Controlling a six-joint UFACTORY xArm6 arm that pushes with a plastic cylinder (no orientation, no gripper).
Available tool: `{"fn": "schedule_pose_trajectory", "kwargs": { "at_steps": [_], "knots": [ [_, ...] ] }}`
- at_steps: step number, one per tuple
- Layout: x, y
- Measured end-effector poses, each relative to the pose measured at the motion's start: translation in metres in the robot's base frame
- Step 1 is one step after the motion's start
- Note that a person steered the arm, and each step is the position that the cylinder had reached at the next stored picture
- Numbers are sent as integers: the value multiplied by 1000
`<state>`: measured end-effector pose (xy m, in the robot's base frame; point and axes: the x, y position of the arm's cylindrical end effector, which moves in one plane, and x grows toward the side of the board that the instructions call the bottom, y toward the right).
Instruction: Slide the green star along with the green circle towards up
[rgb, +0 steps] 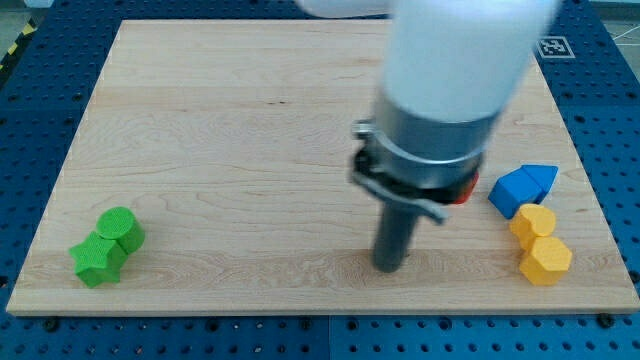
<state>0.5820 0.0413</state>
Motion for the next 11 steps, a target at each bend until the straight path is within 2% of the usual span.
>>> {"fn": "schedule_pose_trajectory", "kwargs": {
  "at_steps": [2,4,5,6,7,10,11],
  "knots": [
    [-8,-113],
    [-89,-192],
    [-98,-247],
    [-62,-310],
    [-27,-346],
    [-3,-337],
    [24,-337]
  ]
}}
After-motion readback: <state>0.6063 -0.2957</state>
